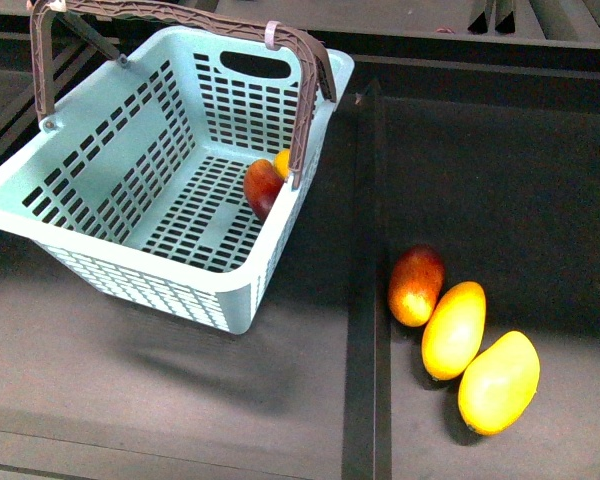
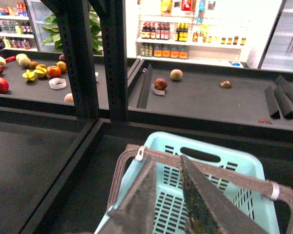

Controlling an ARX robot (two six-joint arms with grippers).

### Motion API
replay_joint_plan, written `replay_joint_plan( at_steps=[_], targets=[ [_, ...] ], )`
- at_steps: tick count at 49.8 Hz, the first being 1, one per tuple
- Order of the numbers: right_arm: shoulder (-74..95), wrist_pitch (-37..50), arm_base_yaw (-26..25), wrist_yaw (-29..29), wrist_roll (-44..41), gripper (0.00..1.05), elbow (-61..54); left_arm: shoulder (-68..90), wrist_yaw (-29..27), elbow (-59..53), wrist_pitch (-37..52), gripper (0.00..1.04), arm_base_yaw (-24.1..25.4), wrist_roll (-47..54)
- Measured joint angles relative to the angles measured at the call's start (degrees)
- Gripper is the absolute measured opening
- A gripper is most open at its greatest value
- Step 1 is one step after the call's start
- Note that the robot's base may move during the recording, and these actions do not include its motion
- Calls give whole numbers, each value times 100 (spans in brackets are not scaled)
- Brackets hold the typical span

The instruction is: Pick lemon and mango into basket

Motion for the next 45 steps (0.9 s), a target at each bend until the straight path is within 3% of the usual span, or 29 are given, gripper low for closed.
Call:
replay_joint_plan(
  at_steps=[3, 26, 28, 31, 45],
  targets=[
    [0, 0, 0, 2, 0, 96, 0, -280, 177, -356, 98, 3, 144, 92],
    [0, 0, 0, 0, 0, 96, 0, -2240, 973, -2048, -157, 3, 992, 208],
    [0, 0, 0, 0, 0, 96, 0, -2455, 1344, -2138, -293, 3, 1224, 214],
    [0, 0, 0, 2, 0, 96, 0, -2723, 1429, -2243, -457, 3, 1460, 221],
    [0, 0, 0, 2, 0, 96, 0, -3539, 1488, -2605, -820, 3, 1499, 223]
  ],
)
